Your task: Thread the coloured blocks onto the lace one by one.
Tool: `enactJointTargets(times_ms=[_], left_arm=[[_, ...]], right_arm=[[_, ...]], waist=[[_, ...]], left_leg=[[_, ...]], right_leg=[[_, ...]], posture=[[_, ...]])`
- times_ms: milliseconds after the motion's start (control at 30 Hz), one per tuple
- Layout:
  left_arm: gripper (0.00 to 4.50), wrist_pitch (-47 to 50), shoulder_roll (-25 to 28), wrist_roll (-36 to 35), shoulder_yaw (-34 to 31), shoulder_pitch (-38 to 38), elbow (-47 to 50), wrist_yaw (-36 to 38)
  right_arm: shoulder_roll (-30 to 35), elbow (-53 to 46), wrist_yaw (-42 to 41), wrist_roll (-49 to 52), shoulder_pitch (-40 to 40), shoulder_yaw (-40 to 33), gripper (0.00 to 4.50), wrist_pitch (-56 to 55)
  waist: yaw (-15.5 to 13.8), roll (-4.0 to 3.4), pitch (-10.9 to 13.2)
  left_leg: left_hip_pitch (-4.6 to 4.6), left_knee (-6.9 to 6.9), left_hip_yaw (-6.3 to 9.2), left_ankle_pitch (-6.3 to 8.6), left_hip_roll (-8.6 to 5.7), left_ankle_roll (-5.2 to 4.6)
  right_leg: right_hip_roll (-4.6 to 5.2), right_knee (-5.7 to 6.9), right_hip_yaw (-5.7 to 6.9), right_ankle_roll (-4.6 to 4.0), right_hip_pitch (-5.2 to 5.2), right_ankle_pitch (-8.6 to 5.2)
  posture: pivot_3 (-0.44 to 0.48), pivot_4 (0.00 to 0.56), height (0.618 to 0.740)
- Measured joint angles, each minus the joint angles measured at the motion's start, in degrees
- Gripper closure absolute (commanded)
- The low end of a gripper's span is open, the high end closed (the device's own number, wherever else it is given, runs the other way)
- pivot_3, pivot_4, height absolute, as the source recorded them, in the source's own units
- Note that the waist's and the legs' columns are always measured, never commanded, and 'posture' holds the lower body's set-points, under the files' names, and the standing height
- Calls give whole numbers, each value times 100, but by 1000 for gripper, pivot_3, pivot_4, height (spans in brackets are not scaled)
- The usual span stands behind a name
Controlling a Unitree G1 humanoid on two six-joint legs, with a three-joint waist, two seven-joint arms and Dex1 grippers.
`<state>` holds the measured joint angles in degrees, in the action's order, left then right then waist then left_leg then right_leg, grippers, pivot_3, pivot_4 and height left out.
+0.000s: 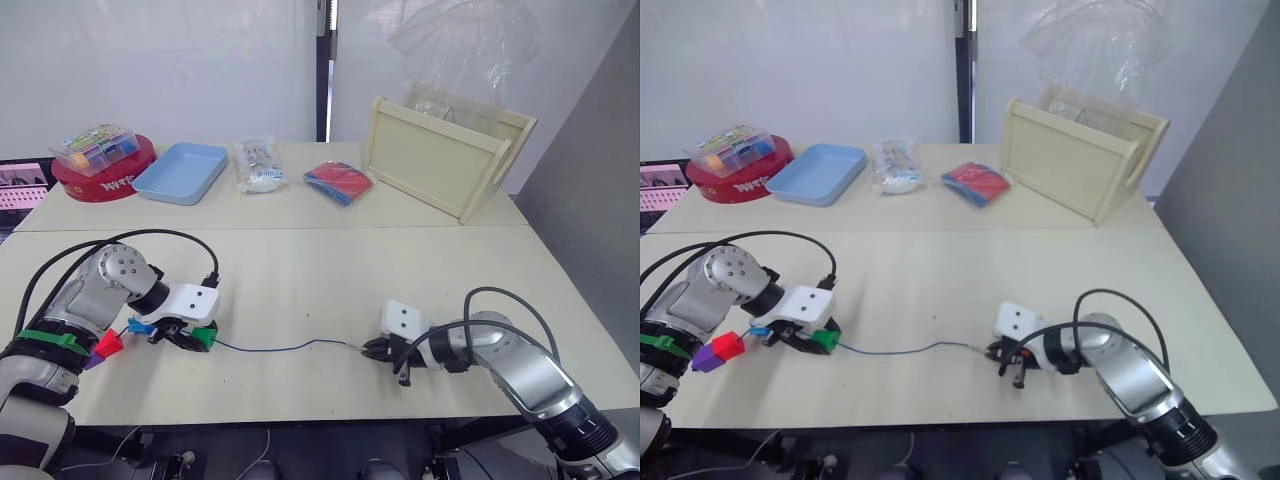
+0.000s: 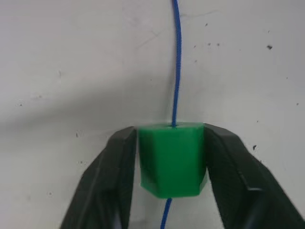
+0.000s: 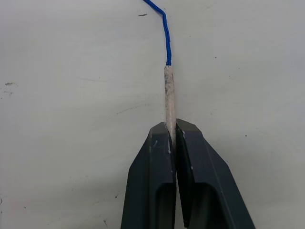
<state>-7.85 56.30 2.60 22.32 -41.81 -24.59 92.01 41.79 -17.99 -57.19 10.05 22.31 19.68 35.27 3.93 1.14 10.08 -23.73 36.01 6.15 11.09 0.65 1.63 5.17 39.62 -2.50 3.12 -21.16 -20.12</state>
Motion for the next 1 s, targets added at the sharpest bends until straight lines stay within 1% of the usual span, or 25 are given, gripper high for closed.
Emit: enactJointTargets(times_ms=[233, 400, 533, 600, 800, 1000], left_arm=[[3192, -66, 105, 218, 15, -28, -79, 0], [3192, -360, 298, 523, -6, -127, -509, -68], [3192, -475, 454, 698, -77, -134, -782, -97], [3192, -516, 515, 807, -88, -141, -873, -96], [3192, -503, 536, 701, -88, -253, -893, 3], [3192, -595, 774, 623, 34, -553, -888, 8]], right_arm=[[69, -19, -32, 12, -1, -1, 4500, 20], [338, 14, -161, 29, -27, -74, 4500, -39], [696, 320, -262, 15, -16, -311, 4500, -219], [741, 463, -284, 11, -6, -383, 4500, -301], [773, 593, -363, -37, -4, -407, 4500, -507], [780, 549, -329, -38, -58, -433, 4500, -461]], waist=[[6, 0, 0], [8, 0, 0], [7, 0, 0], [8, 0, 0], [-5, 1, 1], [-6, 1, 1]], left_leg=[[1, 0, 0, 0, 0, 0], [9, -1, -2, 0, 1, 0], [9, 0, -3, 0, 1, 0], [9, -1, -3, 0, 4, -1], [0, 5, -2, 0, 2, 0], [0, 4, -2, 0, 1, 0]], right_leg=[[0, 0, 0, 0, 0, 0], [0, 3, 0, 0, 0, 0], [0, 3, 0, 0, 0, 0], [-2, 5, 1, 0, 0, 0], [-1, 4, 2, 0, 0, 0], [0, 5, 1, 0, 0, 0]], posture=[[0, 150, 740], [0, 150, 740], [0, 150, 740], [0, 150, 740], [0, 150, 740], [0, 150, 740]])
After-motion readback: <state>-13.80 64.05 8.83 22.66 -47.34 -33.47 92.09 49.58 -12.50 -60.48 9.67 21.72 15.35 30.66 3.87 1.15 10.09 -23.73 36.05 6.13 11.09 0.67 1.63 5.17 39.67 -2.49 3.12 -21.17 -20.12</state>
